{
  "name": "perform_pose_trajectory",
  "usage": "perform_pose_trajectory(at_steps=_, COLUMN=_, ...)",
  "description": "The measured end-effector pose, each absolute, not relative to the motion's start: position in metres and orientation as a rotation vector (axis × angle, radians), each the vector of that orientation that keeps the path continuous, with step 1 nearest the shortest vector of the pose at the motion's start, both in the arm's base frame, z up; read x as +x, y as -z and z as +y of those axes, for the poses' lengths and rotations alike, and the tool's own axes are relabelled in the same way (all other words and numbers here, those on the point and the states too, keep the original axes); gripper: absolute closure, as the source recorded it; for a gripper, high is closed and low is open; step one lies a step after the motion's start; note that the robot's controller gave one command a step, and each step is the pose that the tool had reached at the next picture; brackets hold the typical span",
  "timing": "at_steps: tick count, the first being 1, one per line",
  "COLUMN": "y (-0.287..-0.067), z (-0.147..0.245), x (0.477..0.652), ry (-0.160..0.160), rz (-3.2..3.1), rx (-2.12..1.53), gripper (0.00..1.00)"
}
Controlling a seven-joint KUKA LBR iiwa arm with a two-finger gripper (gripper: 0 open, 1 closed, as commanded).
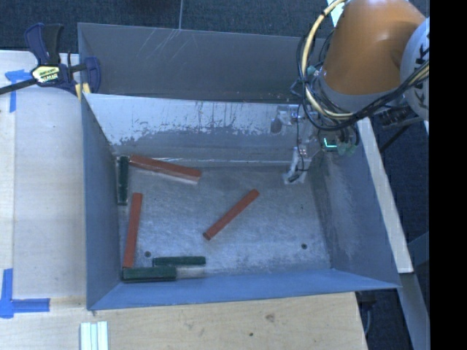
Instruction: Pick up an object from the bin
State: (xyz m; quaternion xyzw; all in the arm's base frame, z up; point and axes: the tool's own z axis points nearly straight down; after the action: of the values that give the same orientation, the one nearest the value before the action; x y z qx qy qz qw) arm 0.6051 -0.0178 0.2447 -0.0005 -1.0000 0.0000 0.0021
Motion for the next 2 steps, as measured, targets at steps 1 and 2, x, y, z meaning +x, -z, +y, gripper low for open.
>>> perform_pose_trajectory(at_steps=1, y=-0.068, z=0.020, x=0.618, ry=-0.001, rz=-3.133, rx=0.133, gripper=0.00)
perform_pose_trajectory(at_steps=2, y=-0.070, z=0.041, x=0.541, ry=0.001, rz=-3.121, rx=0.340, gripper=0.00)
